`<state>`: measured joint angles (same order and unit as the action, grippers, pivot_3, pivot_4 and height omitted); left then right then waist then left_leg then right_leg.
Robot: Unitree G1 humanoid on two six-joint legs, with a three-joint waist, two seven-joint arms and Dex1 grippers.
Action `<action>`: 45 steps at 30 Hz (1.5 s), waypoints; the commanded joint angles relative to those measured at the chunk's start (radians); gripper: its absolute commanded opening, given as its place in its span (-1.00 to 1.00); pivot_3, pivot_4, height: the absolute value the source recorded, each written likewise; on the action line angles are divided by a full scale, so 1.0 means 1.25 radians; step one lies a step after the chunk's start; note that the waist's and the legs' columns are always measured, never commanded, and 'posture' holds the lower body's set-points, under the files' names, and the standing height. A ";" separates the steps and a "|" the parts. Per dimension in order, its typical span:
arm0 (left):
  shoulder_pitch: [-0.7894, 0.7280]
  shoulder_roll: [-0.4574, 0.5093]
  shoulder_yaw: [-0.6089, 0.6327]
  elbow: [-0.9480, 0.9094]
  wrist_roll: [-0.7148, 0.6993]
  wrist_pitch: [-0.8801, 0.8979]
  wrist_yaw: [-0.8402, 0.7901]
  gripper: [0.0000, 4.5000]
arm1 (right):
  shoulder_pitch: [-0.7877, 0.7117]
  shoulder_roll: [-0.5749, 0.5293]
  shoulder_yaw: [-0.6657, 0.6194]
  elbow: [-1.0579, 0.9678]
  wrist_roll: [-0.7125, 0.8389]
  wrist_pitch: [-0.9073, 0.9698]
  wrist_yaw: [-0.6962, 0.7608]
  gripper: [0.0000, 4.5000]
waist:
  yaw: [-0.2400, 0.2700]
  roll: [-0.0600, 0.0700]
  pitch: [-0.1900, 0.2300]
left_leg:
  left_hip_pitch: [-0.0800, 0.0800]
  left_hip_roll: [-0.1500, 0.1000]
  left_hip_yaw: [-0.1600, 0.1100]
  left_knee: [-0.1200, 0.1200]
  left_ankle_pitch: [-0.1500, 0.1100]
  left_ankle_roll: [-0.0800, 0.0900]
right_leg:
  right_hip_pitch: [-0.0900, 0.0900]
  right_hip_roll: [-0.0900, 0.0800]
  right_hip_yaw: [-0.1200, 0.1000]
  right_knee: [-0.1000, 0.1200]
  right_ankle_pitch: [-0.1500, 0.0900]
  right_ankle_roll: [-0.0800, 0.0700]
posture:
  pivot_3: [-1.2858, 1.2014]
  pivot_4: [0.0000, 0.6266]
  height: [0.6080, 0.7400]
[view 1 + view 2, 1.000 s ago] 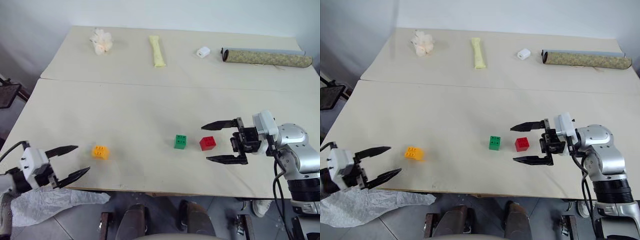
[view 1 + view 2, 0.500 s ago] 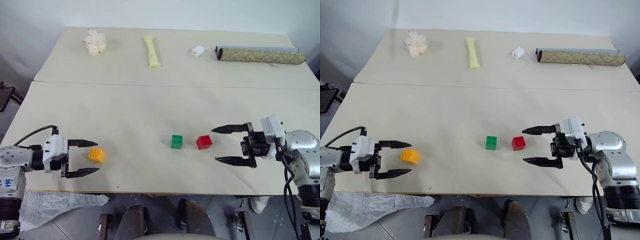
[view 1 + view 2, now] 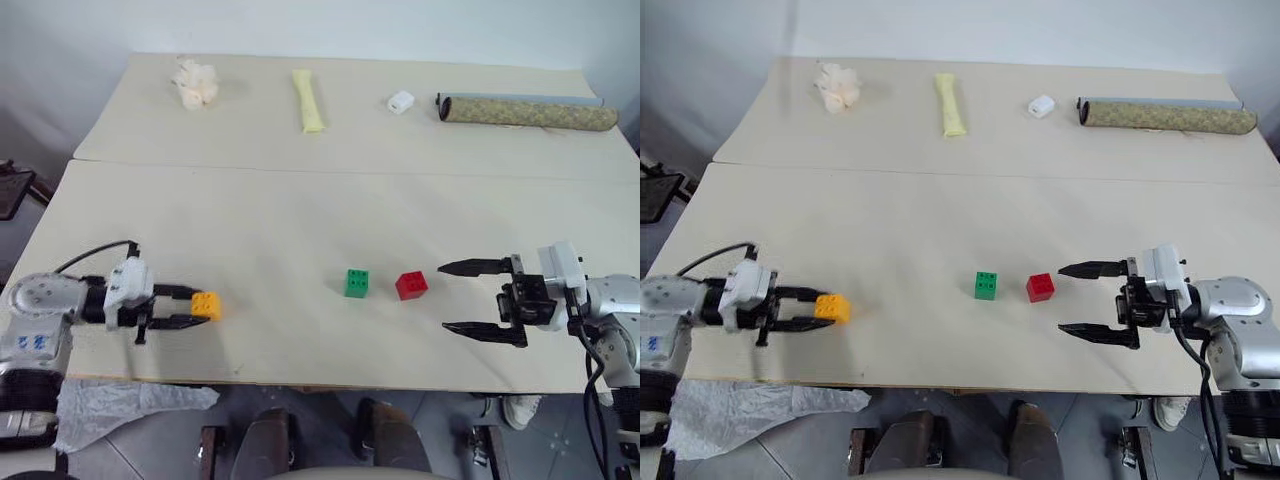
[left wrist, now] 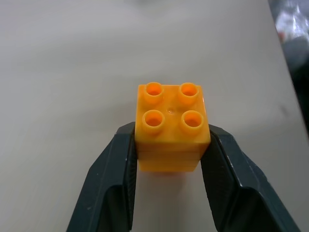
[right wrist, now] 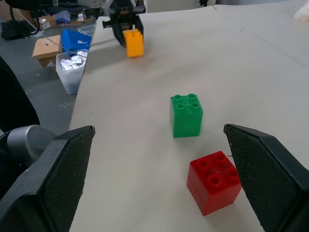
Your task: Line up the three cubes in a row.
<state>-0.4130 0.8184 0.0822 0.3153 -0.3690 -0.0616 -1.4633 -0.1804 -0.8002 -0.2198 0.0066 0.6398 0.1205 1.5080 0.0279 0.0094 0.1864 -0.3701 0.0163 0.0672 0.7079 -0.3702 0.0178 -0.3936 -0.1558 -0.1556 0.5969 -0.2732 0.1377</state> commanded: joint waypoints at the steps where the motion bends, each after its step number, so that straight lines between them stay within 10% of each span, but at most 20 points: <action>1: -0.079 -0.022 -0.053 -0.031 0.015 0.065 0.011 -0.33 | 0.017 0.001 -0.071 -0.008 0.038 0.002 -0.027 1.00 | 0.000 0.000 0.000 | 0.000 0.000 0.000 0.000 0.000 0.000 | 0.000 0.000 0.000 0.000 0.000 0.000 | 0.03 -0.52 1.00; 22: -0.298 -0.227 -0.224 0.285 0.199 -0.087 0.033 -0.18 | 0.133 0.011 -0.124 -0.087 0.059 0.016 -0.078 1.00 | 0.006 0.000 0.000 | 0.000 0.000 0.001 0.005 -0.001 0.001 | 0.001 0.001 0.001 0.001 0.000 0.000 | 0.03 -0.52 1.00; 29: -0.258 -0.182 -0.152 0.229 0.122 -0.058 -0.030 0.76 | 0.121 0.028 -0.108 -0.044 0.044 -0.013 -0.068 1.00 | -0.003 0.000 0.000 | 0.000 0.001 0.001 0.006 -0.001 0.002 | 0.000 0.001 0.001 0.003 0.000 0.000 | 0.03 -0.52 1.00; 45: 0.119 -0.037 0.177 -0.003 -0.055 -0.066 0.065 0.76 | -0.045 -0.009 -0.058 0.124 0.097 -0.012 0.085 1.00 | -0.020 0.000 0.000 | 0.001 0.002 0.000 0.005 -0.002 0.000 | 0.000 0.000 0.002 0.004 0.000 0.000 | 0.03 -0.52 1.00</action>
<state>-0.2733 0.7552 0.2616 0.3512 -0.4236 -0.1033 -1.3977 -0.2315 -0.7867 -0.2797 0.1632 0.7269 0.1008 1.5362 0.0030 0.0099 0.1866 -0.3695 0.0182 0.0670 0.7146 -0.3725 0.0182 -0.3935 -0.1555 -0.1533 0.6020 -0.2733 0.1374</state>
